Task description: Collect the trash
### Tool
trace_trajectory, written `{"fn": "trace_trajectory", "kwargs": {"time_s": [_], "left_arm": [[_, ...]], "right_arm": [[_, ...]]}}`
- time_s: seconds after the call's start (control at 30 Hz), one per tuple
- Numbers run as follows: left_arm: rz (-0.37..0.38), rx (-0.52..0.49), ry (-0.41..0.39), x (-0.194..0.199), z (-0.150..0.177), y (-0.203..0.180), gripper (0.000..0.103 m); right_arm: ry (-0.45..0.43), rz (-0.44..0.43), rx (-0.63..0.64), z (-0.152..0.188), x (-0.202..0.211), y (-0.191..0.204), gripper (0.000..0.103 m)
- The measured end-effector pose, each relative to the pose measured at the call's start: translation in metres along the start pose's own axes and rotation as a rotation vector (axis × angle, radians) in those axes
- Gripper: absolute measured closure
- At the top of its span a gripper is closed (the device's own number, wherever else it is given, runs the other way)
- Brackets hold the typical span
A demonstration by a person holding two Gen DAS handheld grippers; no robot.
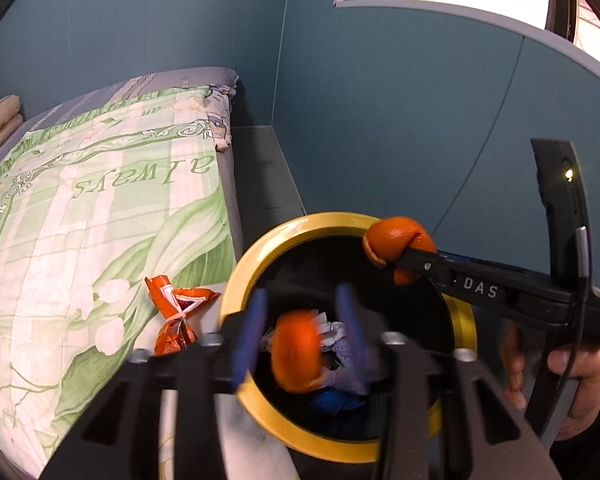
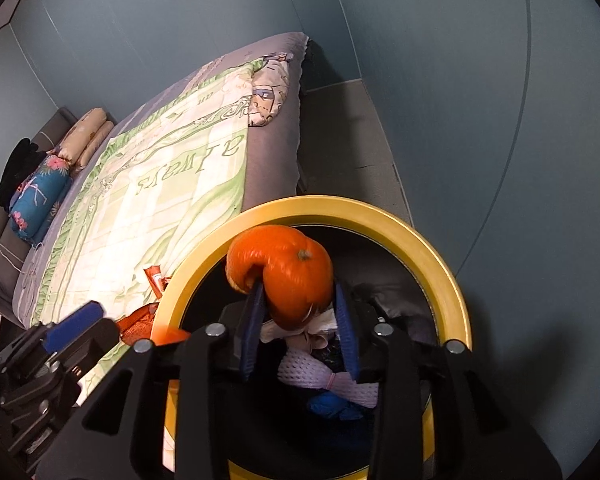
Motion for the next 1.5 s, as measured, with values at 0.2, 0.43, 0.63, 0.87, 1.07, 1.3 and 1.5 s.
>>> {"fn": "trace_trajectory", "kwargs": {"time_s": [0.2,0.43,0.63,0.87,1.07,1.3,1.5], "left_arm": [[-0.023,0.053,-0.034,0.015,-0.003,0.020,0.047],[-0.101,0.119,-0.084,0.046,-0.003,0.066,0.047],[-0.215,0.184,-0.121,0.081,0.013,0.125,0.047],[-0.382,0.259,-0.173,0.132,0.037,0.191,0.041],[-0.509,0.327,-0.234,0.182,0.057,0.232,0.032],[-0.649,0.346,-0.328,0.243,0.071,0.245,0.018],[-0.720,0.342,-0.406,0.282,0.074,0.239,0.012]], "right_arm": [[-0.039,0.003,-0.033,-0.009,0.010,-0.006,0.055],[-0.096,-0.006,0.041,-0.020,0.025,0.021,0.055],[-0.066,-0.099,0.169,-0.017,0.016,0.095,0.055],[-0.038,-0.219,0.344,0.005,0.001,0.205,0.050],[-0.095,-0.281,0.452,0.023,0.007,0.283,0.030],[-0.197,-0.322,0.502,0.035,0.036,0.334,0.009],[-0.302,-0.352,0.474,0.029,0.064,0.341,0.008]]}}
Point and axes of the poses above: each gripper's, at about its wrist camera, not at the fingertips, and x roughly against the way its jaws point, y to its left, z to its underside, the point moved 10 cm from there along -x, roughly the way its jaws point, and after that the axes turned 4 degrees about -x, right-handed, at the moved point
